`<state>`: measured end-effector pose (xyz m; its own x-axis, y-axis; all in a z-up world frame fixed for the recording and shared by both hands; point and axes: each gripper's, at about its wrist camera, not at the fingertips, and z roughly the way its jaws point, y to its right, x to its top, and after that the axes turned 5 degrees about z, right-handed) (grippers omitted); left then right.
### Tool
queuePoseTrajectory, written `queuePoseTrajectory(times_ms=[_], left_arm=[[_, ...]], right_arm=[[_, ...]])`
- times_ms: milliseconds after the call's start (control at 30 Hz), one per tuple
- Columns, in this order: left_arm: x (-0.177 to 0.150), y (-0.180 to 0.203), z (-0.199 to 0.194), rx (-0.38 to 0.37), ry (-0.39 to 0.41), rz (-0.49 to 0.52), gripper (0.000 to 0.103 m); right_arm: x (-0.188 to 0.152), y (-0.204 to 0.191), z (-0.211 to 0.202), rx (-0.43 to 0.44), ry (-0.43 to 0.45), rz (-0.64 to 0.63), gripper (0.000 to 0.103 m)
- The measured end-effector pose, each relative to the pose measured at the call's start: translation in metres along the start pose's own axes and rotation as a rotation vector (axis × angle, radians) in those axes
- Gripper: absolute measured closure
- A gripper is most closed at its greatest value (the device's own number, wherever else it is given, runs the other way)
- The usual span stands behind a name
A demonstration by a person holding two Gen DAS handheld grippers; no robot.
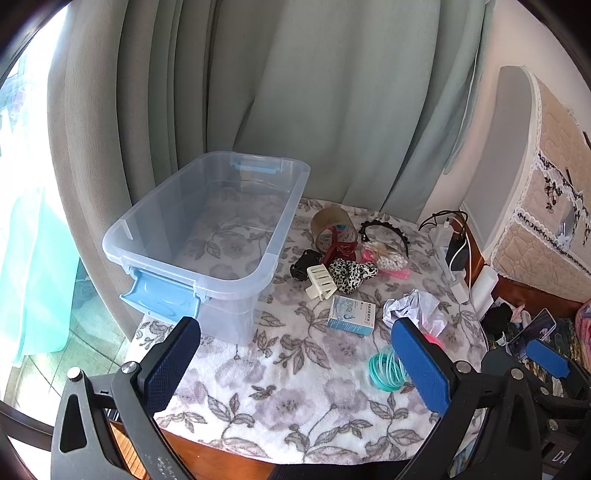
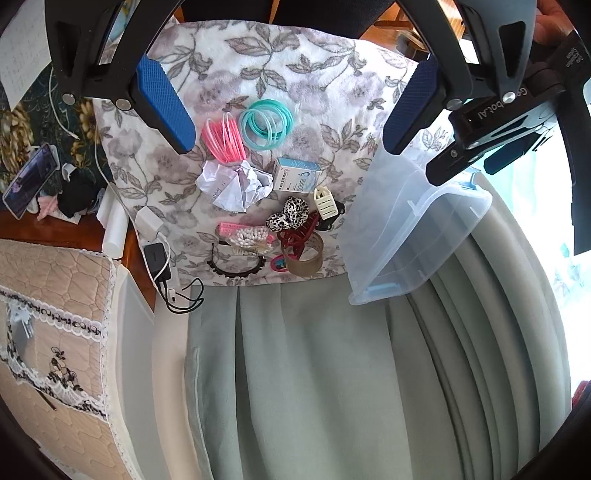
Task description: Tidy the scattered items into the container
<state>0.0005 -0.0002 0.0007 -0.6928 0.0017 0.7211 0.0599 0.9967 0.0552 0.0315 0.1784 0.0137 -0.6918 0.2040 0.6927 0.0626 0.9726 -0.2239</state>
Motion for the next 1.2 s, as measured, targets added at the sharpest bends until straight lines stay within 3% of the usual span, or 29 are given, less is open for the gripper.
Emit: queuePoseTrajectory(times_ms=[233,367,633,1200], left_arm=[[0.001,-0.001,-0.009,0.004,0.029,0.005,0.000],[0.002,-0.002,-0.014,0.006,0.046,0.008,0.000],[0.005,-0.006,-0.022,0.014,0.054,0.002,0.000],[0.005,-0.003,-0.027,0.007,0.089,0.018,0.000]], right_arm=[[-0.004,-0.001,-0.004,0.014,0.030,0.031,0.000],[0.003,-0.010,-0.015,0.012,0.087,-0.014,0.000],[0.003,-0.017,-0.021,0.050,0.059,-0.023,0.000],[0.006,-0.016,-0.023,-0.003,0.042,-0.010,0.000]])
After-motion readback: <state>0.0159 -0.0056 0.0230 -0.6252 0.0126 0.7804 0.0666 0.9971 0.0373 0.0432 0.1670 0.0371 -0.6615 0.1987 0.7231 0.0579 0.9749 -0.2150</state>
